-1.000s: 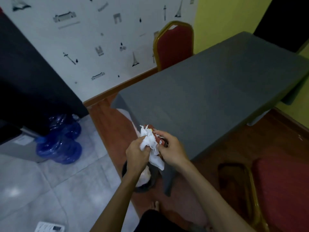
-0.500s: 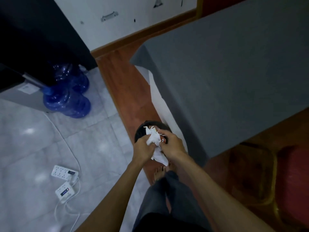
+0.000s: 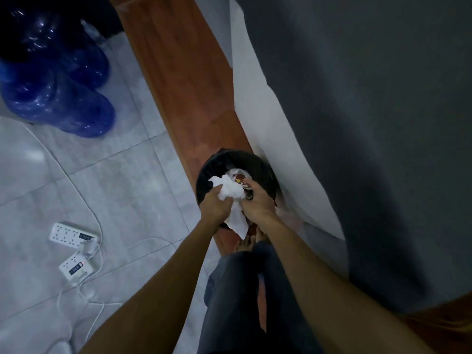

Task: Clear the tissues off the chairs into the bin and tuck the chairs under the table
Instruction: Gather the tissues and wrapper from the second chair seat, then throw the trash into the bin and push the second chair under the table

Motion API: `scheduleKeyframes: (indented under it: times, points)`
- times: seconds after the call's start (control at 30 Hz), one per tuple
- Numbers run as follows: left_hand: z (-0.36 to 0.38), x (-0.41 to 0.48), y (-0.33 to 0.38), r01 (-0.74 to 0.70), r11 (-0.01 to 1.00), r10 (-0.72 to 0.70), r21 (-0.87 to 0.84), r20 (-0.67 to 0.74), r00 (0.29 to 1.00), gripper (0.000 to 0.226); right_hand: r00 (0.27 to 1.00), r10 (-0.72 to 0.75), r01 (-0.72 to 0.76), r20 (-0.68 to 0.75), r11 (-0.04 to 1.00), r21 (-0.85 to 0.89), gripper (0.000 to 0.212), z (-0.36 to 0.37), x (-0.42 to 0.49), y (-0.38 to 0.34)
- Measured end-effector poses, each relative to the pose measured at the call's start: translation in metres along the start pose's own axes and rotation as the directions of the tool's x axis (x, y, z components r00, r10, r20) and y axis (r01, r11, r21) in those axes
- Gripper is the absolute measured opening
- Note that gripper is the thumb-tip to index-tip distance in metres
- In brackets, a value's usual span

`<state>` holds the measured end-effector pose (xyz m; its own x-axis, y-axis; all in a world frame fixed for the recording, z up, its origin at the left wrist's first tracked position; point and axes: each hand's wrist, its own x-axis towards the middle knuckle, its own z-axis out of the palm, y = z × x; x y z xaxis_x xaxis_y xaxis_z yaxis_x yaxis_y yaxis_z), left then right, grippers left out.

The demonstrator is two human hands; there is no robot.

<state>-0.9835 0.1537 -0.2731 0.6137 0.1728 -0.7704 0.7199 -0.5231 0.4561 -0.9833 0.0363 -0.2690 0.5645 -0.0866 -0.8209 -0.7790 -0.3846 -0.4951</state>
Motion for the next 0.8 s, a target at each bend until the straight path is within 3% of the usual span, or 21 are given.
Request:
scheduleKeyframes:
  times: [0.13, 0.3, 0.53, 0.8]
  points:
    - [0.014, 0.038, -0.013, 0.025, 0.996, -0.029, 0.087, 0.043, 0.999, 0.057, 0.998, 0.051, -0.051, -0.035, 0.999, 0.005, 0.057, 0.007, 0.035, 0.019]
    - [0.004, 0.024, -0.006, -0.015, 0.999, 0.015, 0.043, -0.011, 1.0, 0.054, 0.996, 0.051, -0.051, -0.073, 0.999, 0.011, 0.058, 0.003, 0.022, 0.015]
    - [-0.034, -0.078, 0.046, -0.127, 0.992, 0.128, 0.021, -0.025, 0.991, 0.053, 0.997, -0.055, 0.055, -0.047, 0.998, 0.017, 0.058, -0.038, -0.079, -0.022]
    - [-0.097, -0.225, 0.135, -0.386, 0.921, 0.387, -0.062, 0.008, 0.922, 0.044, 0.97, -0.242, 0.241, -0.006, 0.965, 0.099, 0.06, -0.116, -0.23, -0.063]
